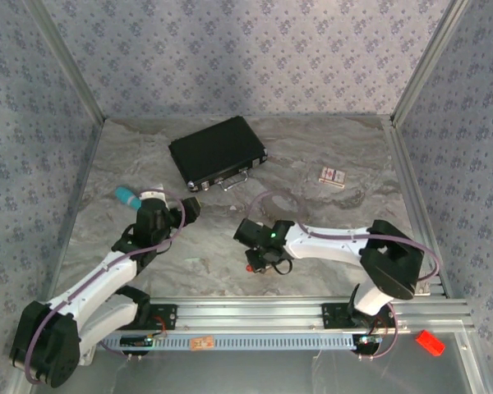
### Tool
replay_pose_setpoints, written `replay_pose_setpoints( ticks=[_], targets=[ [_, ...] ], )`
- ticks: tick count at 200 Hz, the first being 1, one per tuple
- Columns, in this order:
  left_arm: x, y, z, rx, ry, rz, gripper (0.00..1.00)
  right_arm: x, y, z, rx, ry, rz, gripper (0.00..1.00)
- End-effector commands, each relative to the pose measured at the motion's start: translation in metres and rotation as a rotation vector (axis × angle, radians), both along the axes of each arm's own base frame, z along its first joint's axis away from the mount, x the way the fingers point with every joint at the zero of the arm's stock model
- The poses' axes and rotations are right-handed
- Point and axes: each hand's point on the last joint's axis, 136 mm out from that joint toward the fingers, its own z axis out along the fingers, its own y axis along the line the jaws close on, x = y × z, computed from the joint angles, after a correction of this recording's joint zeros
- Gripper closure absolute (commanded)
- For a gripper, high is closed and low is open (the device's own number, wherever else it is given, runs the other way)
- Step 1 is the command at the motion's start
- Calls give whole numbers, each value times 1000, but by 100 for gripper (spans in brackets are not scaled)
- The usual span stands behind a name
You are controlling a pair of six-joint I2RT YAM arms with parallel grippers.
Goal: Put the keys on the keyring
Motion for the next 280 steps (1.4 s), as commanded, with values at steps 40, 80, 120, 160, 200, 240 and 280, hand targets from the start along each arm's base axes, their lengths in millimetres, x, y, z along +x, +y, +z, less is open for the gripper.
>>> replay_pose_setpoints(
  ticks=[40, 80, 120, 160, 200, 240, 280],
  targets=[
    [-1, 2, -1, 5, 12, 18, 0, 3, -3, -6, -90, -28, -26, 71],
    [-2, 2, 0, 4, 12, 15, 0, 1, -5, -11, -115, -18, -40, 80],
    [-2, 3, 1, 3, 11, 17, 0, -2, -7, -13, -128, -11, -33, 84],
    [-2, 2, 2, -1, 10, 16, 0, -4, -6, -14, -130, -4, -30, 84],
    [-2, 2, 3, -4, 11, 17, 0, -5, -3, -16, -128, 2, -23, 87],
    [-2, 1, 4, -5, 12, 14, 1, -3, -5, -8, -125, -24, -26, 100],
    [-3, -2, 16, 26, -31, -34, 3, 19, -14, 32, -76, -172, -15, 100]
  ],
)
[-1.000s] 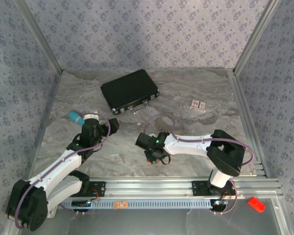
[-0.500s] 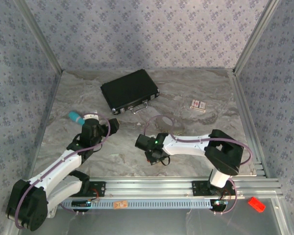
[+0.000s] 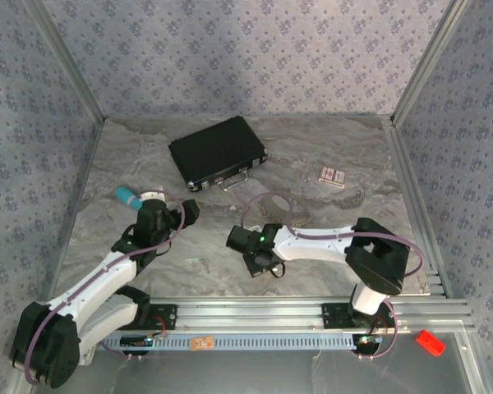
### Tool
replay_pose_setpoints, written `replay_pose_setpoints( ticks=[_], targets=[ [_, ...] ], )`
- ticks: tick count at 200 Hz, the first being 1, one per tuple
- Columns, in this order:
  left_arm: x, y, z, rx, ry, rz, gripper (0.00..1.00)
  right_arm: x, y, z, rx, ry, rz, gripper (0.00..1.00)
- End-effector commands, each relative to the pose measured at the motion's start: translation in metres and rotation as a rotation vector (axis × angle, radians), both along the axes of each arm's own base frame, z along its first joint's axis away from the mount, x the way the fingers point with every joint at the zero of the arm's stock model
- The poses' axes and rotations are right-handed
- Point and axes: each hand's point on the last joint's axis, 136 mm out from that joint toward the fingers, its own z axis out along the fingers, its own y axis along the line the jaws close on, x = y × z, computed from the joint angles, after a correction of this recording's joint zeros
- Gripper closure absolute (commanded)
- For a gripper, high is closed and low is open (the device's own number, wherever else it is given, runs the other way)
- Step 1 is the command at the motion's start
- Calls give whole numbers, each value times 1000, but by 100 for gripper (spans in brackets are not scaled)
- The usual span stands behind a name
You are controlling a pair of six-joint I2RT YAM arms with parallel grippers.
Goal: Put the keys on the keyring
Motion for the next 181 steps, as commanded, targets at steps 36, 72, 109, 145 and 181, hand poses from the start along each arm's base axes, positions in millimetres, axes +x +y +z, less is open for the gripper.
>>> replay_pose_setpoints(
  ticks=[36, 72, 109, 145, 181],
  targets=[
    [5, -24, 53, 97, -175, -206, 7, 45, -14, 87, 155, -332, 97, 100],
    [-1, -57, 85, 150, -304, -443, 17, 59, -13, 127, 332, -472, 268, 100],
    [-30, -106, 94, 163, -397, -785, 34, 57, -11, 161, 573, -515, 435, 100],
    [-74, -152, 85, 171, -463, -1094, 41, 42, -13, 170, 649, -533, 600, 100],
    [-112, -190, 76, 162, -521, -1342, 59, 20, -8, 173, 679, -531, 781, 100]
  ],
)
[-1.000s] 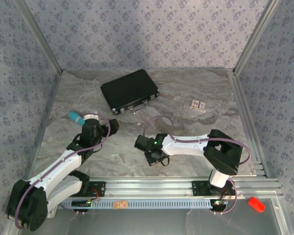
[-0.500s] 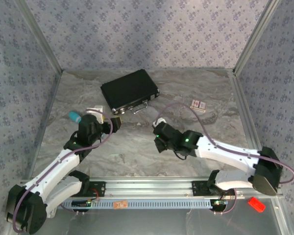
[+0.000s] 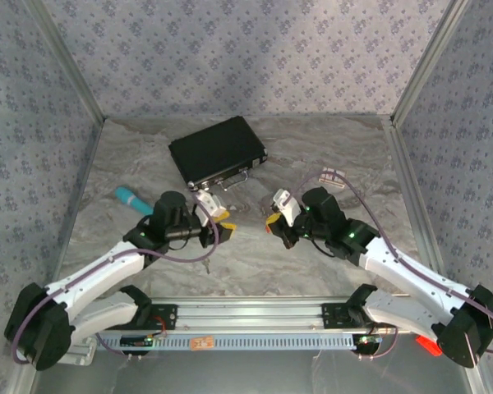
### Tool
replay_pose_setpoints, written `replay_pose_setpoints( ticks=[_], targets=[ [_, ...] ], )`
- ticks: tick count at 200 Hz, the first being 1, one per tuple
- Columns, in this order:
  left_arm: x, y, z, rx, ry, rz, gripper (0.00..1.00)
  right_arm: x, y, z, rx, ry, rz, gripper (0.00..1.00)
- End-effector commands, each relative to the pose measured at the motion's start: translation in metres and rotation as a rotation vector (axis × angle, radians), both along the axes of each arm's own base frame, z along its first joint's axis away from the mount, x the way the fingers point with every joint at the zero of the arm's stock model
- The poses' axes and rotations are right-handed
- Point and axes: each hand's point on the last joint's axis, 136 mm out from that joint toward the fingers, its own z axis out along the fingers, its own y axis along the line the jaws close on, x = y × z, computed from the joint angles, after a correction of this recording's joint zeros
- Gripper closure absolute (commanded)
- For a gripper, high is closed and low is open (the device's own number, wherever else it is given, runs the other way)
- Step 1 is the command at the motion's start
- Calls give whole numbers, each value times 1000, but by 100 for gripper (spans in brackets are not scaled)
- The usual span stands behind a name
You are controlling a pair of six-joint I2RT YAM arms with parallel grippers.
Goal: Put the keys on the keyring
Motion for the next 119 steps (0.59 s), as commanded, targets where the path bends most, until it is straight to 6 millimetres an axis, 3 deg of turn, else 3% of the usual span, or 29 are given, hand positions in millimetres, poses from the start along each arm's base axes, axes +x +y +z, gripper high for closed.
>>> replay_pose_setpoints(
  ticks=[1, 14, 35, 73, 97, 119],
  targets=[
    [-26, -29, 21, -41, -114, -230, 60, -26, 10, 7, 20, -67, 208, 100],
    [-32, -37, 21, -43, -105, -279, 70, -30, 11, 7, 13, -75, 240, 100],
    [-36, -45, 19, -55, -91, -322, 74, -33, 13, 3, 0, -80, 266, 100],
    [-30, -49, 9, -23, -92, -298, 70, -15, 7, -7, -51, -56, 140, 100],
    [-8, -40, 6, 2, -138, -155, 60, -2, -7, -39, -83, 153, -87, 100],
    [21, -15, 9, -9, -220, 84, 53, -25, -15, -81, -192, 408, -174, 100]
  ],
)
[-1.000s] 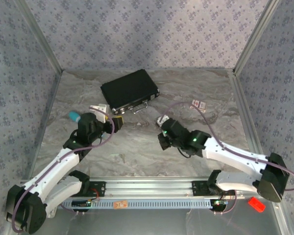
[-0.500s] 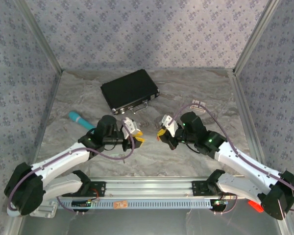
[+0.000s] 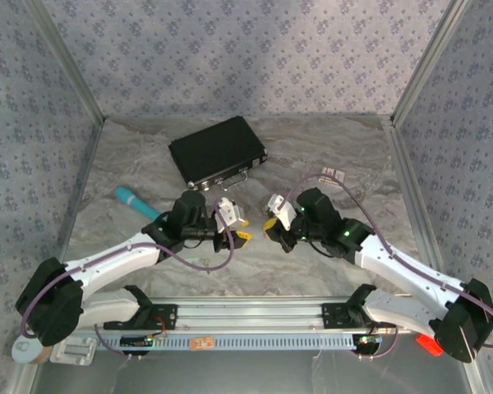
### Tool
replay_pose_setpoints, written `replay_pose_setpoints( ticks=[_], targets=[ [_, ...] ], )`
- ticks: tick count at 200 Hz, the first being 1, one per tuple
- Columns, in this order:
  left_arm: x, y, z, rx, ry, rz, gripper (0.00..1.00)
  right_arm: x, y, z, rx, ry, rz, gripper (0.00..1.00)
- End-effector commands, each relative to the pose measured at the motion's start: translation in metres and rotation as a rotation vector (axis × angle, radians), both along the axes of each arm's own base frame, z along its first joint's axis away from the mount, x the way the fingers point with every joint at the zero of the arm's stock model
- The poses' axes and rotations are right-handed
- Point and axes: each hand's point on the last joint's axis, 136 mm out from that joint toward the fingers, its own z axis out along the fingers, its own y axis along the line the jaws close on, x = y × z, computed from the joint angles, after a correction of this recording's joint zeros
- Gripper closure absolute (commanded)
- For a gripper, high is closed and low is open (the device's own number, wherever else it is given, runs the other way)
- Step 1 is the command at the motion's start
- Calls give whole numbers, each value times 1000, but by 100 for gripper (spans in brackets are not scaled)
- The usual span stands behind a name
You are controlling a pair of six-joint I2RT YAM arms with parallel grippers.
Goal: Put the keys on the keyring
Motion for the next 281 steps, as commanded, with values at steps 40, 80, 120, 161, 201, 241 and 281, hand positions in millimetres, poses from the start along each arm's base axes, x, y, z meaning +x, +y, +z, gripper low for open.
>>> replay_pose_setpoints(
  ticks=[40, 80, 120, 161, 201, 241, 281],
  targets=[
    [75, 77, 19, -157, -93, 655, 46, -61, -12, -101, -372, 473, -167, 100],
    [91, 100, 15, -180, -50, 827, 45, -48, 18, -127, -457, 503, -178, 100],
    [93, 102, 18, -176, -46, 840, 45, -31, 47, -145, -509, 519, -174, 80],
    [94, 103, 19, -169, -53, 844, 43, -16, 41, -122, -443, 471, -202, 64],
    [97, 100, 16, -164, -41, 835, 39, 38, -57, -96, -319, 461, -573, 60],
    [100, 96, 10, -158, -17, 831, 39, 71, -139, -105, -275, 501, -899, 54],
    [100, 95, 7, -151, -4, 829, 39, 91, -146, -126, -249, 555, -915, 46]
  ],
)
